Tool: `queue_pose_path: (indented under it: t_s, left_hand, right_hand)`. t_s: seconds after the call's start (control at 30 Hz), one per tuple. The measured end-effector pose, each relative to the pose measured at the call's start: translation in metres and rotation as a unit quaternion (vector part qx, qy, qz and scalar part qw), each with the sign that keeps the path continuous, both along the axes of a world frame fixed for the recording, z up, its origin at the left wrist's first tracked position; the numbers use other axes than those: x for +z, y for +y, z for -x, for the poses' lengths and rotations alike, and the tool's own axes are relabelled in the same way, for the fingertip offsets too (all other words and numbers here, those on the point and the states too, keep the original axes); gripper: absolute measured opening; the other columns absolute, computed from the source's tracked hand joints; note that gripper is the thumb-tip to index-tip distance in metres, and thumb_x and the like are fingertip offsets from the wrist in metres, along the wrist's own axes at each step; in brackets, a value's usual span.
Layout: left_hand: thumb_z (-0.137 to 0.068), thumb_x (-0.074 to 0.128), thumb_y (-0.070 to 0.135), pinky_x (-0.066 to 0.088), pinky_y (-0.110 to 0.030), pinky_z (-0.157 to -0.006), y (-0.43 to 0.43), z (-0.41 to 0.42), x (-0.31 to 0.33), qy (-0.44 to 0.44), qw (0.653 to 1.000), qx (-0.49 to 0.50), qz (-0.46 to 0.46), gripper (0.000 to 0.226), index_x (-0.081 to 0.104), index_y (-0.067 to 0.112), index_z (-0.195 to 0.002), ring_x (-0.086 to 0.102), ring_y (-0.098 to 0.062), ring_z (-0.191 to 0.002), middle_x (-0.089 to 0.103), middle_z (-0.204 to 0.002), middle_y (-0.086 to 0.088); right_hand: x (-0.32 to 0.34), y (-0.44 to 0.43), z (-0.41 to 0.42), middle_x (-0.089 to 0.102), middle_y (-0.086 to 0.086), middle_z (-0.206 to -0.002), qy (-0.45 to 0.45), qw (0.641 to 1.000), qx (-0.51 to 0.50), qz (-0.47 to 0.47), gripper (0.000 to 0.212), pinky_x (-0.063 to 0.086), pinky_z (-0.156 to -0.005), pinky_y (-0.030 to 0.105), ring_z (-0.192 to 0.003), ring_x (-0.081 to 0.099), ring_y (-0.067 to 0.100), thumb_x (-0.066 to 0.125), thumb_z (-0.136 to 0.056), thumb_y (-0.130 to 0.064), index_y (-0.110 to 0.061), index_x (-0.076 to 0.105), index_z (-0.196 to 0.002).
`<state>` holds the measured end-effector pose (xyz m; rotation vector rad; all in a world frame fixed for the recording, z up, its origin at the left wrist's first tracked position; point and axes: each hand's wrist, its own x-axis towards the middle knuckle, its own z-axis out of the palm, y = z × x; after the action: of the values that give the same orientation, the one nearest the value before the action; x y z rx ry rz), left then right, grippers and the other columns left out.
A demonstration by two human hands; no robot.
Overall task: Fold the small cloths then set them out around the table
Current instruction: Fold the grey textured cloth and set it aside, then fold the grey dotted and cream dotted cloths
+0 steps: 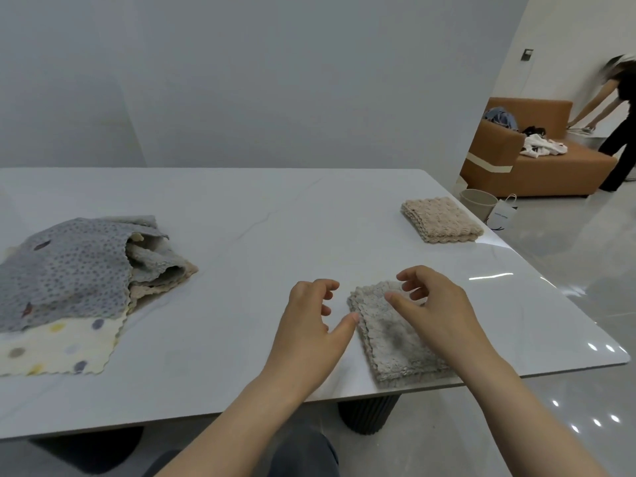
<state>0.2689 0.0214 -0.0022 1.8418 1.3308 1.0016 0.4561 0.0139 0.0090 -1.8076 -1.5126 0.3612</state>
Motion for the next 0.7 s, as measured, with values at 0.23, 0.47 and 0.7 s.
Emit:
queue_pose_path:
  t_s: [0.23, 0.47, 0.7]
  left_hand:
    - [-0.087, 0.061, 0.033, 0.043, -0.008, -0.078, -0.001, 0.046, 0.004, -0.002, 0.999, 0.035, -0.012, 0.040, 0.049, 0.032, -0.125, 0.051, 0.004, -0.099, 0.046, -0.116, 0.016]
    - [-0.086, 0.062, 0.031, 0.042, -0.008, -0.078, -0.003, 0.109, 0.004, 0.005, 0.996, 0.085, -0.019, 0.038, 0.051, 0.033, -0.122, 0.052, 0.003, -0.099, 0.048, -0.115, 0.016]
    - [-0.084, 0.065, 0.027, 0.043, -0.011, -0.078, -0.005, 0.179, -0.001, 0.001, 0.987, 0.163, -0.018, 0.036, 0.054, 0.032, -0.118, 0.053, 0.001, -0.098, 0.051, -0.112, 0.015]
  right_hand:
    - [0.005, 0.008, 0.045, 0.062, -0.008, -0.095, 0.016, 0.999, 0.036, 0.013, 0.023, 0.050, -0.077, 0.027, -0.087, 0.060, 0.008, 0.068, -0.084, -0.032, -0.026, 0.061, -0.104]
    - [0.002, 0.020, 0.105, 0.062, -0.012, -0.095, 0.016, 0.995, 0.093, 0.018, 0.021, 0.047, -0.075, 0.021, -0.088, 0.060, 0.004, 0.068, -0.084, -0.031, -0.028, 0.061, -0.103]
    - [-0.002, 0.034, 0.176, 0.062, -0.014, -0.095, 0.016, 0.987, 0.160, 0.032, 0.021, 0.049, -0.077, 0.022, -0.089, 0.060, 0.002, 0.067, -0.085, -0.032, -0.028, 0.061, -0.104]
